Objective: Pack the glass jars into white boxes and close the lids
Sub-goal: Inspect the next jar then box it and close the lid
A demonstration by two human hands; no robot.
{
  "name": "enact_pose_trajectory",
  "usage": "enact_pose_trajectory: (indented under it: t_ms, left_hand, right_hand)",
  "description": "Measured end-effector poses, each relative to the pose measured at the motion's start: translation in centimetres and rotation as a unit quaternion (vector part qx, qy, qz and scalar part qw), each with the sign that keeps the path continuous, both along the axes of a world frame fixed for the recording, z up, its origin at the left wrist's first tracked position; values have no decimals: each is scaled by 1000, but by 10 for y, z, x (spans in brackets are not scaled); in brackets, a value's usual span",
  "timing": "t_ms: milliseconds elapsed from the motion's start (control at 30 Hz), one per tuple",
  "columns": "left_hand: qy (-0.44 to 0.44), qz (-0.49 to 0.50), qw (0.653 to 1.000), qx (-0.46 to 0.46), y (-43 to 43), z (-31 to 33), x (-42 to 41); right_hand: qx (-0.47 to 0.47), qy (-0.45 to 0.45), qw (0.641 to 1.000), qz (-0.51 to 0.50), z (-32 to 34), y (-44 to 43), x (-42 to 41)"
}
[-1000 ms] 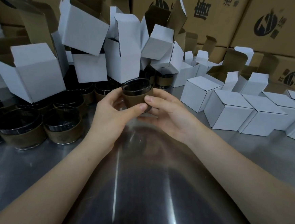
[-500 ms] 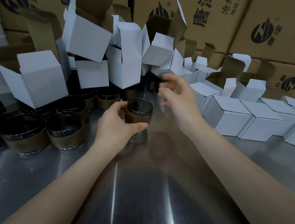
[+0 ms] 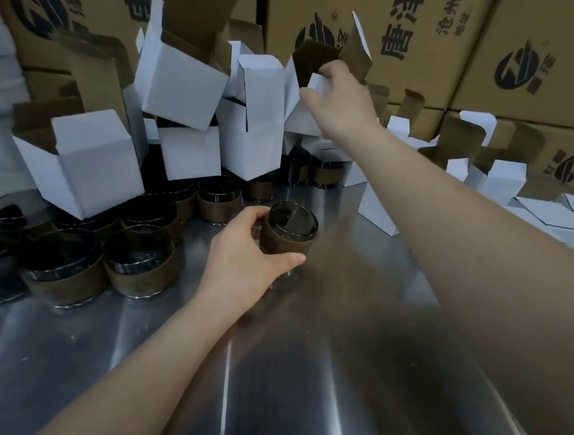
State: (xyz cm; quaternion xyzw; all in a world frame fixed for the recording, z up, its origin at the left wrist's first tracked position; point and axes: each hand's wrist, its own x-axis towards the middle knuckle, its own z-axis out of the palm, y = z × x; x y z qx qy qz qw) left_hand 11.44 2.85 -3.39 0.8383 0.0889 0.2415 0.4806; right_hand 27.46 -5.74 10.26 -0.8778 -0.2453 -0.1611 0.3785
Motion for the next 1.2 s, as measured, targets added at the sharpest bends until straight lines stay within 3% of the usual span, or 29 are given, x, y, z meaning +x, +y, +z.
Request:
enact_pose_trajectory:
  t_ms: [400,667,900,1200]
  left_hand:
    - [-49,-3,999,-21,-3,4,-4]
    - [-174,-9,983,-57,-13,22,-19]
    - [-269,-1,963,-27,-17,31,-30]
    - [-272,1,962,7,-15,32,-30]
  right_hand:
    - [70,-150,984,-71,-14,-40,-24]
    - [143,-215,963,-71,-31,-76,-52]
    - [52,-225,972,-46,-55,-74,-70]
    - [18,-194,981,23,-73,-69,-82]
